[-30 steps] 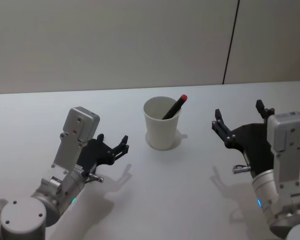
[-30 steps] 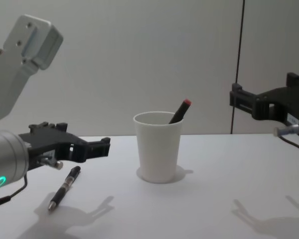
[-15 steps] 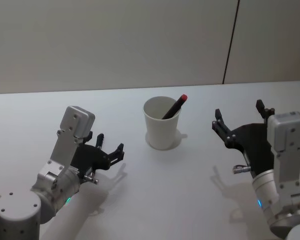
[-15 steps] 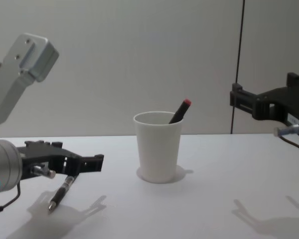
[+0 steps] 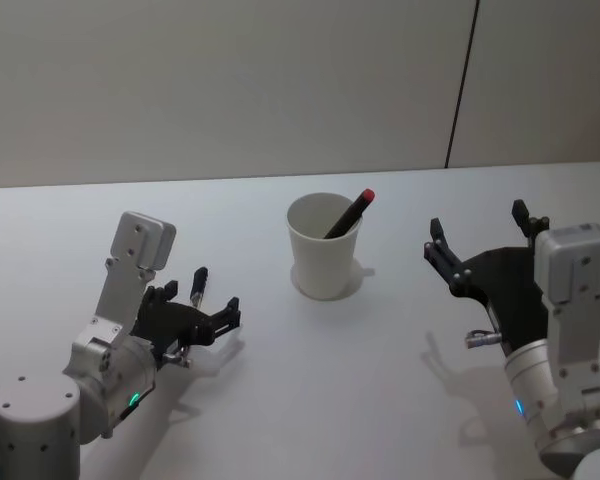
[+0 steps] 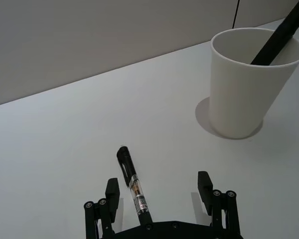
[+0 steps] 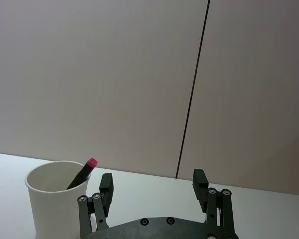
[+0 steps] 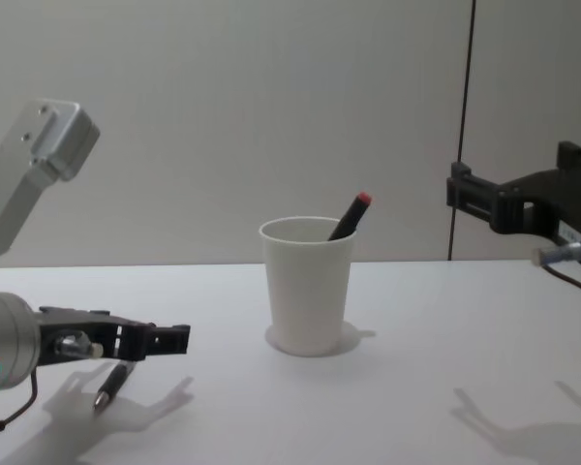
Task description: Place the pen into the pen holder.
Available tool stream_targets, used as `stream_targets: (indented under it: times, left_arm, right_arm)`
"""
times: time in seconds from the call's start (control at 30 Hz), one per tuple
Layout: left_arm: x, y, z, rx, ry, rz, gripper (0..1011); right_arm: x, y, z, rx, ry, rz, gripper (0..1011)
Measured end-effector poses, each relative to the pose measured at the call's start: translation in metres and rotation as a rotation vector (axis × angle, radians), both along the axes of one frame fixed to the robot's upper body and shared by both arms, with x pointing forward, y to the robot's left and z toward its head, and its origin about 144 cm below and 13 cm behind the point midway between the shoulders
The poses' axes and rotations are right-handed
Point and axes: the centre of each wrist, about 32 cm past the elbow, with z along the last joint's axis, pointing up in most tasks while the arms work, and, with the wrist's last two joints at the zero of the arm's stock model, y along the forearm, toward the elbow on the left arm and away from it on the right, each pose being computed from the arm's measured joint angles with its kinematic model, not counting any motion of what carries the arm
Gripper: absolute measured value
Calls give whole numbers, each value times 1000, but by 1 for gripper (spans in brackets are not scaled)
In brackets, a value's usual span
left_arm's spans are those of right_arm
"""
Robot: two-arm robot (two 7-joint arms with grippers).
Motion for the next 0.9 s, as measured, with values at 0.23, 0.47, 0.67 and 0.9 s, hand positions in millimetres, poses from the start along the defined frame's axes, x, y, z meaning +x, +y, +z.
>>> stream_targets:
  times: [0.23, 0.47, 0.67, 0.9]
  left_arm:
    - [4, 1, -2, -15, 24, 24, 1004]
    - [8, 2, -4, -23, 39, 42, 1004]
    - [10, 3, -6, -28, 53, 54, 1004]
    - [13, 3, -8, -31, 70, 63, 1004]
  right_arm:
    - [0, 0, 0, 0, 0, 0, 1002]
    - [0, 0, 0, 0, 0, 0, 1001]
    - [0, 0, 0, 0, 0, 0, 1001]
    - [0, 0, 0, 0, 0, 0, 1001]
